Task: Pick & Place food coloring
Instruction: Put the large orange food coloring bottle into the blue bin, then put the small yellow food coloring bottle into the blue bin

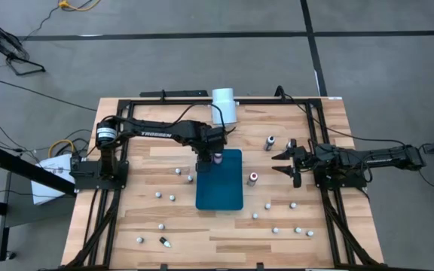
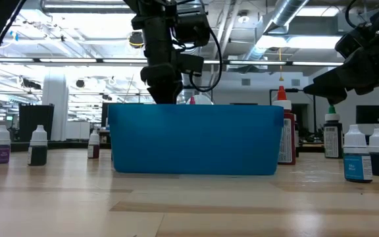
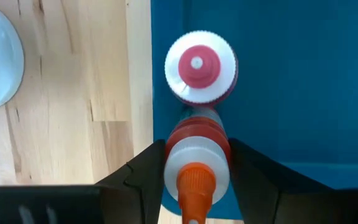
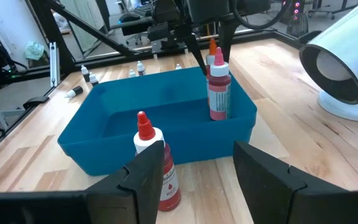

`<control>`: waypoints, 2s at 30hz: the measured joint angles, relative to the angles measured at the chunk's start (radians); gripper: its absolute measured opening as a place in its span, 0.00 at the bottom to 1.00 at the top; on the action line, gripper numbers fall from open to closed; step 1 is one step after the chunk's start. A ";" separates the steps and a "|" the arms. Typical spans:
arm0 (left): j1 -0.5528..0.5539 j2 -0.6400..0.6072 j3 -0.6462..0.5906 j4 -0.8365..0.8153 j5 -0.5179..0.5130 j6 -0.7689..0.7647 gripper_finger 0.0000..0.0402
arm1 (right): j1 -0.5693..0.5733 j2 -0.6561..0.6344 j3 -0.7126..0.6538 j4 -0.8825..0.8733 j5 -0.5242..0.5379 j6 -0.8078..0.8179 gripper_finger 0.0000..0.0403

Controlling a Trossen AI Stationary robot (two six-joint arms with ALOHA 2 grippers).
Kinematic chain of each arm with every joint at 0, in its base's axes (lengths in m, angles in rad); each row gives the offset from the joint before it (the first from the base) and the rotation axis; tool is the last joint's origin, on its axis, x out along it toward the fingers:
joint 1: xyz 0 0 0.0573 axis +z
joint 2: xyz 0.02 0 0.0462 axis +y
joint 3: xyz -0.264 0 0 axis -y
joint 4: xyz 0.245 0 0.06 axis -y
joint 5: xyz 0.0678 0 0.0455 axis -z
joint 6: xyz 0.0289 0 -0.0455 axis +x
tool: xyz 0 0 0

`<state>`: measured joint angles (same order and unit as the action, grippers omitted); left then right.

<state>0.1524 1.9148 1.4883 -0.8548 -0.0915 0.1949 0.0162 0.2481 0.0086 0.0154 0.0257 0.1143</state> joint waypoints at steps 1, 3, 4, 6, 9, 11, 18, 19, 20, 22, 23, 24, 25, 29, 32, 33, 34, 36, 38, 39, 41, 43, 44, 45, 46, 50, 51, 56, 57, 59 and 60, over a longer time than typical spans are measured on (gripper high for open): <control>0.000 0.000 0.000 0.000 0.000 0.000 0.37 | 0.000 0.000 0.000 0.000 0.000 0.000 0.46; 0.000 0.000 0.000 0.001 -0.001 0.000 0.38 | 0.000 0.000 0.000 0.000 0.000 0.000 0.46; 0.000 0.000 0.000 0.000 -0.001 0.000 0.38 | 0.000 0.000 0.000 0.000 0.000 0.000 0.46; 0.000 0.000 0.000 0.000 -0.001 0.000 0.40 | 0.000 0.000 0.000 0.000 0.000 0.000 0.46; 0.000 0.000 0.000 0.000 -0.001 0.000 0.43 | 0.000 0.000 0.000 0.000 0.000 0.000 0.46; 0.000 0.000 0.000 0.000 -0.003 0.000 0.45 | 0.000 0.000 0.000 0.000 0.000 0.000 0.46; 0.000 -0.002 0.000 0.000 -0.003 0.000 0.49 | 0.000 0.000 0.000 0.000 0.000 0.000 0.46; 0.000 -0.006 0.000 -0.001 -0.003 0.000 0.49 | 0.000 0.000 0.000 0.000 0.000 0.000 0.46; 0.000 -0.010 0.000 -0.001 -0.003 0.001 0.49 | 0.000 0.000 0.000 0.000 0.000 0.000 0.46; 0.000 -0.022 0.000 -0.002 -0.003 0.008 0.49 | 0.000 0.000 0.000 0.000 0.000 0.000 0.46; -0.001 -0.025 0.000 -0.004 -0.004 0.013 0.49 | 0.000 0.000 0.000 0.000 0.000 0.000 0.46; -0.002 -0.029 0.000 -0.003 -0.008 0.015 0.49 | 0.000 0.000 0.000 0.000 0.000 0.000 0.46; -0.002 -0.037 0.000 -0.007 -0.011 0.015 0.49 | 0.000 0.000 0.000 0.000 0.000 0.000 0.46; -0.006 -0.064 0.000 -0.022 -0.030 0.026 0.49 | 0.000 0.000 0.000 0.000 0.000 0.000 0.46; -0.013 -0.087 0.000 -0.036 -0.030 0.033 0.49 | 0.000 0.000 0.000 0.000 0.000 0.000 0.46; -0.016 -0.095 0.001 -0.041 -0.033 0.033 0.49 | 0.000 0.000 0.000 0.000 0.000 0.000 0.46; -0.019 -0.108 0.001 -0.049 -0.037 0.037 0.49 | 0.000 0.000 0.000 0.000 0.000 0.000 0.46; -0.028 -0.131 0.001 -0.077 -0.048 0.052 0.49 | 0.000 0.000 0.000 0.000 0.000 0.000 0.46; -0.039 -0.155 0.001 -0.107 -0.055 0.073 0.49 | 0.000 0.000 0.000 0.000 0.000 0.000 0.46; -0.045 -0.163 0.001 -0.121 -0.055 0.083 0.49 | 0.000 0.000 0.000 0.000 0.000 0.000 0.46; -0.062 -0.183 0.001 -0.153 -0.055 0.097 0.49 | 0.000 0.000 0.000 0.000 0.000 0.000 0.46; -0.082 -0.201 0.001 -0.189 -0.055 0.104 0.49 | 0.000 0.000 0.000 0.000 0.000 0.000 0.46; -0.094 -0.211 -0.001 -0.207 -0.055 0.105 0.49 | 0.000 0.000 0.000 0.000 0.000 0.000 0.46; -0.107 -0.218 -0.005 -0.220 -0.055 0.105 0.49 | 0.000 0.000 0.000 0.000 0.000 0.000 0.46; -0.121 -0.227 -0.012 -0.228 -0.055 0.104 0.49 | 0.000 0.000 0.000 0.000 0.000 0.000 0.46; -0.181 -0.275 -0.088 -0.220 -0.055 0.108 0.49 | 0.000 0.000 0.000 0.000 0.000 0.000 0.46; -0.195 -0.294 -0.117 -0.206 -0.055 0.115 0.49 | 0.000 0.000 0.000 0.000 0.000 0.000 0.46; -0.247 -0.383 -0.273 -0.120 -0.094 0.132 0.49 | 0.000 0.000 0.000 0.000 0.000 0.000 0.46; -0.252 -0.402 -0.300 -0.107 -0.110 0.126 0.49 | 0.000 0.000 0.000 0.000 0.000 0.000 0.46; -0.256 -0.432 -0.350 -0.092 -0.136 0.103 0.49 | 0.000 0.000 0.000 0.000 0.000 0.000 0.46; -0.256 -0.446 -0.373 -0.087 -0.141 0.088 0.49 | 0.000 0.000 0.000 0.000 0.000 0.000 0.46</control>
<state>-0.1032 1.4692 1.1149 -0.9422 -0.2327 0.2824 0.0166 0.2485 0.0086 0.0155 0.0254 0.1139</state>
